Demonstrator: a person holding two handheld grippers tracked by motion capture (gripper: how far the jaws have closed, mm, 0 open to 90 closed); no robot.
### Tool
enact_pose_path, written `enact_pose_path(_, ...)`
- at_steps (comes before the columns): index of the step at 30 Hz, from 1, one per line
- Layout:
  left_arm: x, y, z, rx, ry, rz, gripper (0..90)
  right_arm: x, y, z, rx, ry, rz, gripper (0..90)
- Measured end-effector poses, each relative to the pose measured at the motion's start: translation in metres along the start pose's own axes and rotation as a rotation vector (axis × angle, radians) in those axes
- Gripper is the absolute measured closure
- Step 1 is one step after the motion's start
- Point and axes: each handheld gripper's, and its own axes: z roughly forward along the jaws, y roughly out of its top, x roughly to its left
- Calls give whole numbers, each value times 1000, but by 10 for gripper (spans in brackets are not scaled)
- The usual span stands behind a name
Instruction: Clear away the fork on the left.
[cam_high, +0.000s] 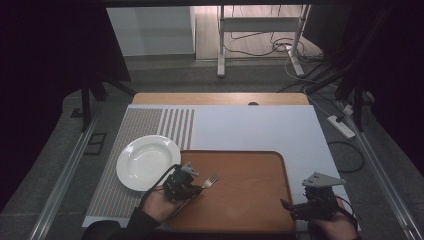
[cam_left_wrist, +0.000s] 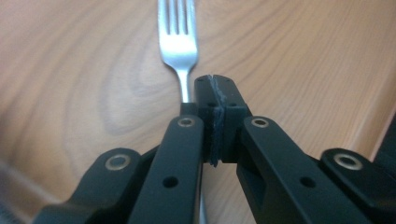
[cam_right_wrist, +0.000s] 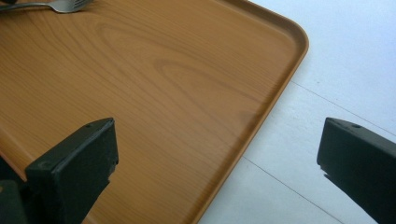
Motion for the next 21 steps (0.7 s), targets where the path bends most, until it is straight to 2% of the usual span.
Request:
enact_pose_path(5, 2, 0, 7, 35, 22, 14, 891, 0, 0, 0, -1, 0, -2, 0)
enact_pose_path(9, 7, -2, 5, 39, 42, 7, 891, 0, 0, 0, -1, 1, -1, 0)
enact_pose_path(21, 30, -10, -3, 44, 56, -57, 890, 0, 0, 0, 1, 0, -6, 0)
